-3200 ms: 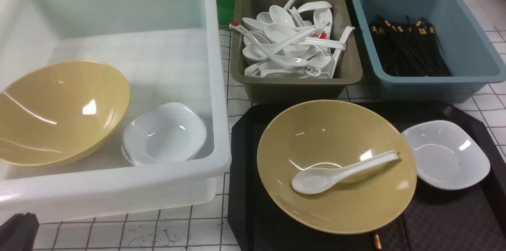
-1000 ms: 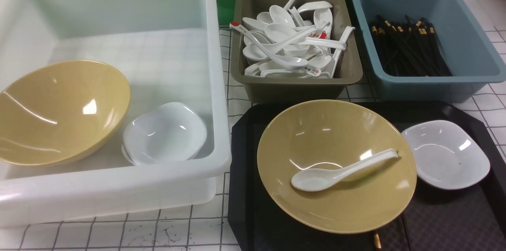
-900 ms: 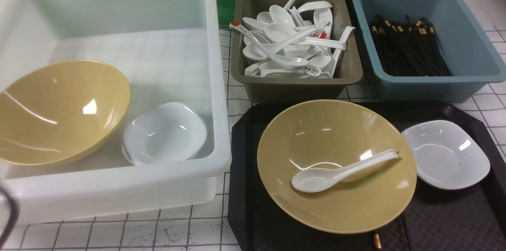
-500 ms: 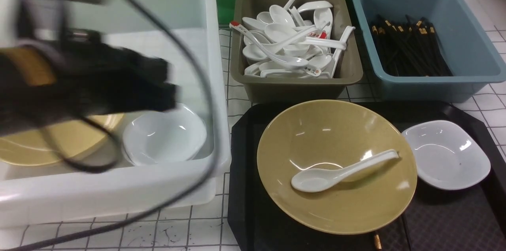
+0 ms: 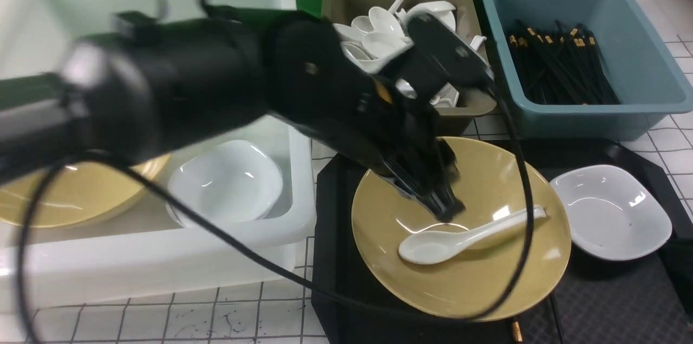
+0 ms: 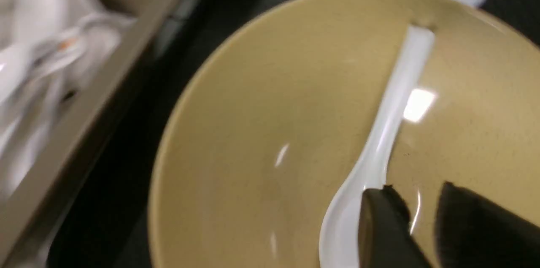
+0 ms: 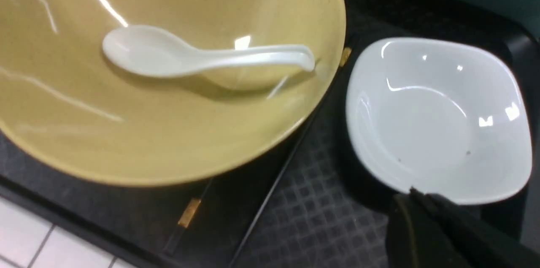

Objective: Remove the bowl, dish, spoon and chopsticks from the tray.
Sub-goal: Use the left arm to grab the soup spoon in the middle

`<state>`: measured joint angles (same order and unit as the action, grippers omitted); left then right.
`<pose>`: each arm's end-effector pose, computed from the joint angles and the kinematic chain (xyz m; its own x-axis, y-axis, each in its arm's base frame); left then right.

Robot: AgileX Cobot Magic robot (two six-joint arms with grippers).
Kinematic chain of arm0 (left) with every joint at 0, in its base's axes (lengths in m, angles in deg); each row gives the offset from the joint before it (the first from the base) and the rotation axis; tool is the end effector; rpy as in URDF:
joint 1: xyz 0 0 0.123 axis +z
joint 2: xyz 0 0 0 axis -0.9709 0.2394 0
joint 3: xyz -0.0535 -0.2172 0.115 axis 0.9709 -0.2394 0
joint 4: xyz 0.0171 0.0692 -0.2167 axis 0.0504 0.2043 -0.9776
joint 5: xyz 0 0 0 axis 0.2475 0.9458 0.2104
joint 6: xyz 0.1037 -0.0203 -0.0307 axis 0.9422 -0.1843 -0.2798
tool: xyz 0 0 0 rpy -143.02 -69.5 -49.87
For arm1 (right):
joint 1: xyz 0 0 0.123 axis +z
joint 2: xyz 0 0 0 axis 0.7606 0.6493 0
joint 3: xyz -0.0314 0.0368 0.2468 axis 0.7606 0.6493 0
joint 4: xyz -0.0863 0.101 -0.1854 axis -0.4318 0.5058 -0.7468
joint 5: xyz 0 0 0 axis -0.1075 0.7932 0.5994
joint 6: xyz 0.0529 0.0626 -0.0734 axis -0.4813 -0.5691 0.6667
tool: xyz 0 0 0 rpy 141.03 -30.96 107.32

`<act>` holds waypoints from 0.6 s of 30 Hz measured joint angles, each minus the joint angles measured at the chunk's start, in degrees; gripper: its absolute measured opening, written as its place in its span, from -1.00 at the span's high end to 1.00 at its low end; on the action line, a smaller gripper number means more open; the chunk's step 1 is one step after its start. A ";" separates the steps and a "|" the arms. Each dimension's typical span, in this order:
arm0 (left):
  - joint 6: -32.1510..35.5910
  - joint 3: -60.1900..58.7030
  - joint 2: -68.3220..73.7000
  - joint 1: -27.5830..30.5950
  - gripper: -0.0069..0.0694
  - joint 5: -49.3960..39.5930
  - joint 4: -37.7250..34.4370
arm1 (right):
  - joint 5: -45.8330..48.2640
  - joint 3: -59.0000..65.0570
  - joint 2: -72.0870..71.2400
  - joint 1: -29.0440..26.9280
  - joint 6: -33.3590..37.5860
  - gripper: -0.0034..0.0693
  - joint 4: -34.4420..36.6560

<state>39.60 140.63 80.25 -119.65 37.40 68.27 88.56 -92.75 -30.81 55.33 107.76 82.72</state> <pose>0.2491 -0.2686 0.2333 -0.2335 0.7363 -0.6351 0.9269 0.3659 0.0834 0.1395 0.0336 0.2314 -0.5837 -0.2688 -0.7662 -0.3643 0.9300 -0.0487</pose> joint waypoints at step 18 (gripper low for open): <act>11.02 9.85 21.29 -0.92 0.17 0.52 -6.10 | -1.48 0.15 0.01 0.13 -0.20 0.79 2.10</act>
<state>50.62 150.48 101.55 -120.57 37.92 62.17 87.08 -92.60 -30.79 55.46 107.56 84.82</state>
